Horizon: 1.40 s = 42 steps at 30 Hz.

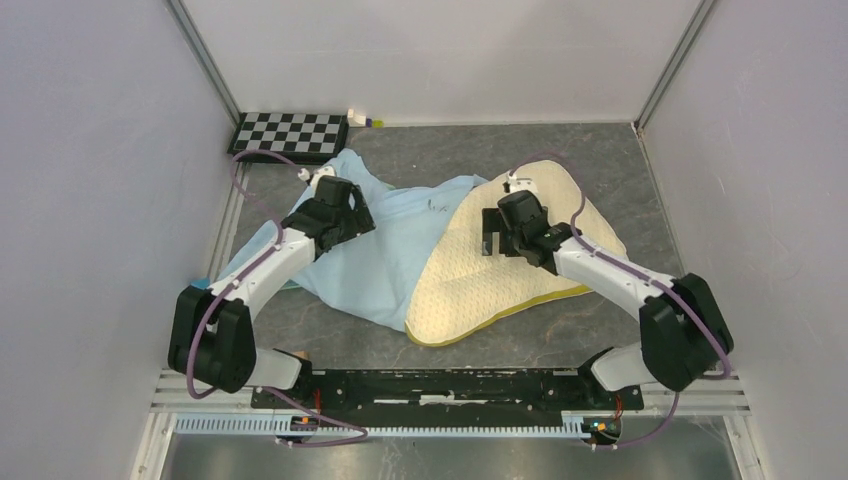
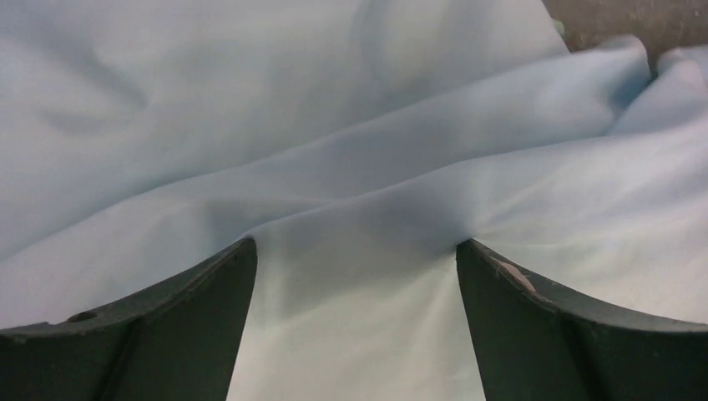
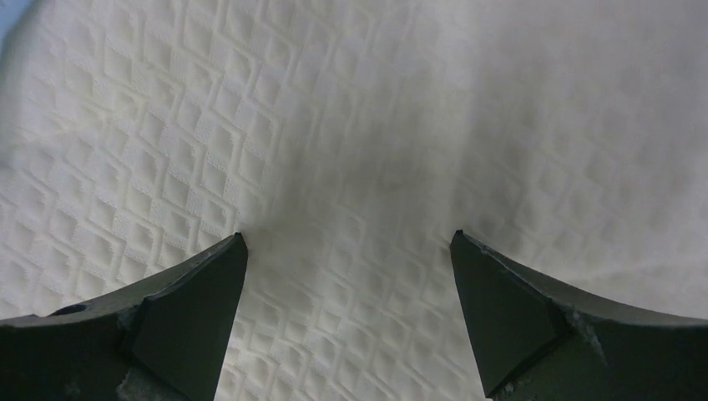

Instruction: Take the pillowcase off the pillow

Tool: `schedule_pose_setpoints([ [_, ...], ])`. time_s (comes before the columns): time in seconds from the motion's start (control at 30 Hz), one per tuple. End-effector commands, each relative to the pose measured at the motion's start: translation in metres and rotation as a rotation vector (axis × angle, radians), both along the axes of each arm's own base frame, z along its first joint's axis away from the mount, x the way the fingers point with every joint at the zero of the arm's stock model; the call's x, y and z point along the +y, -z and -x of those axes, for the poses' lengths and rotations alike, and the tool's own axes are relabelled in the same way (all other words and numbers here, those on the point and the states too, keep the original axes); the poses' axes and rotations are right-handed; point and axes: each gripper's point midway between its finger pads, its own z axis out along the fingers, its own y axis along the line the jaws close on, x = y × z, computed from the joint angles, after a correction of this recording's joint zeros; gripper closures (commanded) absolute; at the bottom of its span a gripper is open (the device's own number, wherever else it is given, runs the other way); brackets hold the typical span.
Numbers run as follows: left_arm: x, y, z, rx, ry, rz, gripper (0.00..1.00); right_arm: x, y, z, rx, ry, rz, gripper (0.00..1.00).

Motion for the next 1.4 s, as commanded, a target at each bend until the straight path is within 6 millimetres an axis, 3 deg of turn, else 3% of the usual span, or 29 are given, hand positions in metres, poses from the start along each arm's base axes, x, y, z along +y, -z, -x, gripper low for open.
schedule_pose_setpoints([
  [0.0,0.003,0.003,-0.018,-0.062,-0.011,0.163,0.17,0.025,0.020,-0.004,0.047,-0.110,-0.041,0.02],
  [0.2,0.021,0.024,-0.024,-0.070,-0.124,0.238,0.85,0.001,0.056,0.003,0.145,0.004,0.052,0.02],
  [0.27,0.027,0.032,-0.025,-0.079,-0.169,0.293,0.97,-0.005,0.065,0.007,0.171,0.021,0.042,0.02],
  [0.4,0.041,0.043,-0.026,-0.085,-0.228,0.357,0.98,-0.027,0.072,0.011,0.170,0.083,0.003,0.02],
  [0.6,0.070,0.055,-0.018,-0.081,-0.335,0.329,0.98,-0.084,0.069,0.013,0.148,0.239,-0.013,0.02],
  [0.7,0.072,0.059,-0.015,-0.062,-0.331,0.313,0.98,-0.098,0.066,0.013,0.129,0.267,-0.008,0.02],
  [0.77,0.061,0.052,-0.015,-0.062,-0.242,0.321,0.87,-0.096,0.064,0.013,0.121,0.249,-0.016,0.02],
  [0.87,0.035,0.023,-0.014,-0.101,-0.064,0.350,0.43,-0.088,0.063,0.011,0.122,0.214,-0.045,0.02],
  [0.93,0.023,-0.002,-0.011,-0.160,0.022,0.290,0.22,-0.086,0.063,0.010,0.119,0.204,-0.051,0.02],
  [0.97,0.015,-0.011,-0.007,-0.182,0.063,0.247,0.02,-0.085,0.061,0.009,0.114,0.201,-0.055,0.02],
  [1.07,0.003,-0.031,-0.005,-0.242,0.104,0.182,0.00,-0.084,0.058,0.007,0.103,0.196,-0.061,0.02],
  [1.17,-0.021,-0.031,-0.009,-0.250,0.212,0.258,0.00,-0.081,0.054,0.006,0.094,0.188,-0.073,0.02],
  [1.27,-0.041,-0.019,-0.013,-0.195,0.302,0.296,0.00,-0.080,0.051,0.006,0.089,0.181,-0.080,0.02],
  [1.37,-0.035,0.002,-0.020,-0.085,0.273,0.241,0.00,-0.080,0.047,0.007,0.077,0.177,-0.085,0.02],
])
